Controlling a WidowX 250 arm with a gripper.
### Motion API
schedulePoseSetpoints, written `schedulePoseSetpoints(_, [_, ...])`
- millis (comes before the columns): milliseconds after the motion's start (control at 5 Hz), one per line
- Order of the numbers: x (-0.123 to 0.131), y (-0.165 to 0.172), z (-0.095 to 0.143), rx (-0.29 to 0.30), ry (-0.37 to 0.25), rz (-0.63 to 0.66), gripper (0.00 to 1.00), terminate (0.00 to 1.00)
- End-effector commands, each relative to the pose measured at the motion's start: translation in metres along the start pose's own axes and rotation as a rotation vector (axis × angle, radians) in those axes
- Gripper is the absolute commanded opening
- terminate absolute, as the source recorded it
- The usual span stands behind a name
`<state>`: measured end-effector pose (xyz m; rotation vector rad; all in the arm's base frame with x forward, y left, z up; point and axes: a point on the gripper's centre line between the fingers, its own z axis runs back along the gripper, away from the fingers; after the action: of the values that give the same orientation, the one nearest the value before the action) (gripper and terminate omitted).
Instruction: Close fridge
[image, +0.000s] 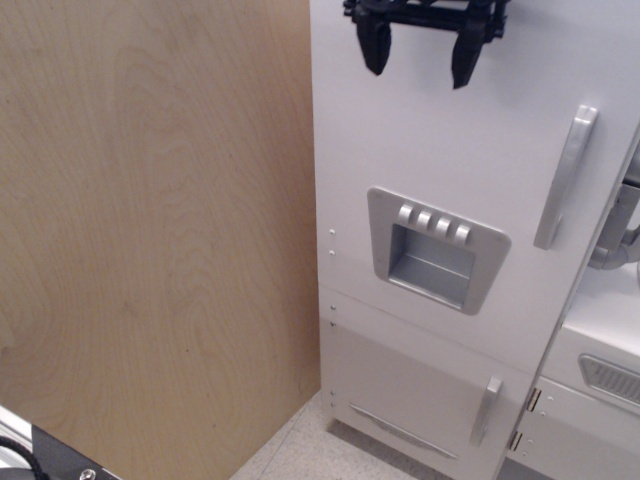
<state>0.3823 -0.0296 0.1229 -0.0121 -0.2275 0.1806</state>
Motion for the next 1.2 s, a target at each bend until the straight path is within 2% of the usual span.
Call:
schedulePoseSetpoints(0, [0.02, -0.01, 0.023, -0.03, -0.088, 0.021, 1.0, 0.0])
schedulePoseSetpoints(200, [0.02, -0.01, 0.025, -0.03, -0.108, 0.023, 1.0, 0.0])
schedulePoseSetpoints(400, [0.008, -0.006, 0.028, -0.022, -0.131, -0.039, 1.0, 0.0])
schedulePoseSetpoints(600, [-0.02, 0.004, 0.034, -0.014, -0.103, -0.081, 1.0, 0.0])
schedulePoseSetpoints(800, [-0.049, 0.015, 0.044, -0.011, -0.102, -0.14, 1.0, 0.0])
schedulePoseSetpoints(1000, [-0.065, 0.02, 0.052, 0.012, -0.039, -0.134, 1.0, 0.0])
